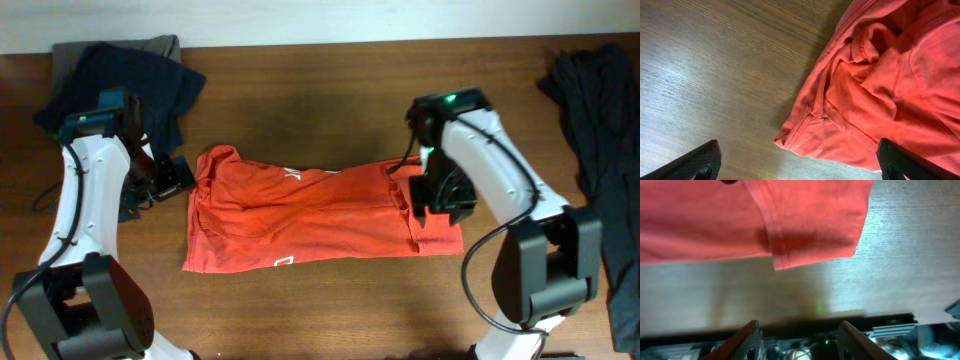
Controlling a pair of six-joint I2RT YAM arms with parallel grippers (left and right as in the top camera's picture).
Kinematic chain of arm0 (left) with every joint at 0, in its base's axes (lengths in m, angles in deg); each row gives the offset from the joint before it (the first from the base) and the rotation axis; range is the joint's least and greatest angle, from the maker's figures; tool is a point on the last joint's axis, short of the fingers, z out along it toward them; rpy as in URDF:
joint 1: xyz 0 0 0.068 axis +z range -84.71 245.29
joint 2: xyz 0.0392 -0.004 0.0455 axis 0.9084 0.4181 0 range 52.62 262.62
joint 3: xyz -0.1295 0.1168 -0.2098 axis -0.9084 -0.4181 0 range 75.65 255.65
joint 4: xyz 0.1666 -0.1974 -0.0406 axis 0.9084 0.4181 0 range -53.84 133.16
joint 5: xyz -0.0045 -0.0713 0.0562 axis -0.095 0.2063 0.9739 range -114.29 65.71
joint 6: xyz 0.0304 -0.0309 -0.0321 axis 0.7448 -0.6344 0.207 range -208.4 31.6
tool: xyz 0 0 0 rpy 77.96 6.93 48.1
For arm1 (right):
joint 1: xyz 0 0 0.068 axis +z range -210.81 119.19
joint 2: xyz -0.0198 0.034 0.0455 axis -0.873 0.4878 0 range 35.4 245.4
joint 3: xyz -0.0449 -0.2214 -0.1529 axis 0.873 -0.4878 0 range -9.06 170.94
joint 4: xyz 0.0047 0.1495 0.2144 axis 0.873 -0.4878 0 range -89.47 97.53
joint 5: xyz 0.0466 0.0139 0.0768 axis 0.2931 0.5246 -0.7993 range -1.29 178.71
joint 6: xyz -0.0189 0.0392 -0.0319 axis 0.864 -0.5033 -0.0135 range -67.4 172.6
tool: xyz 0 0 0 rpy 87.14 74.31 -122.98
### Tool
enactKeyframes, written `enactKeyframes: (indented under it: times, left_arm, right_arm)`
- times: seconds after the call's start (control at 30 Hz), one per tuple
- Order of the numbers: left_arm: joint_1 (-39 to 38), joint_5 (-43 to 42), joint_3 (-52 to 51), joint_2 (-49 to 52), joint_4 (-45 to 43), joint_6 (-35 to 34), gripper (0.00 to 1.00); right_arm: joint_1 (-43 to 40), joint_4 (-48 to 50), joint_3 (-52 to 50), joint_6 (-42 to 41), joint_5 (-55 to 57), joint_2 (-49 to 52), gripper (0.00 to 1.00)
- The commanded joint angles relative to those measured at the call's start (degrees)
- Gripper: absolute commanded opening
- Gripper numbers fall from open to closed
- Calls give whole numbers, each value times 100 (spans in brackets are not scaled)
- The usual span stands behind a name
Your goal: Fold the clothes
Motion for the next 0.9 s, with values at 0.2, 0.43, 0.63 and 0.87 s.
enactKeyframes:
  times: [0.2,0.43,0.63,0.87]
  left_arm:
    - [35,44,-26,33,9,52,99]
    - [35,44,-26,33,11,52,99]
    - [35,44,-26,33,9,52,99]
    - [35,44,-26,33,50,52,99]
  right_arm:
    - [361,1117,-1180,-442,378,-79,44]
    - [457,1574,-1637,-437,203,-74,41]
    - [675,1683,-1661,-413,205,-74,42]
    - [780,1871,-1740,-413,348,-70,49]
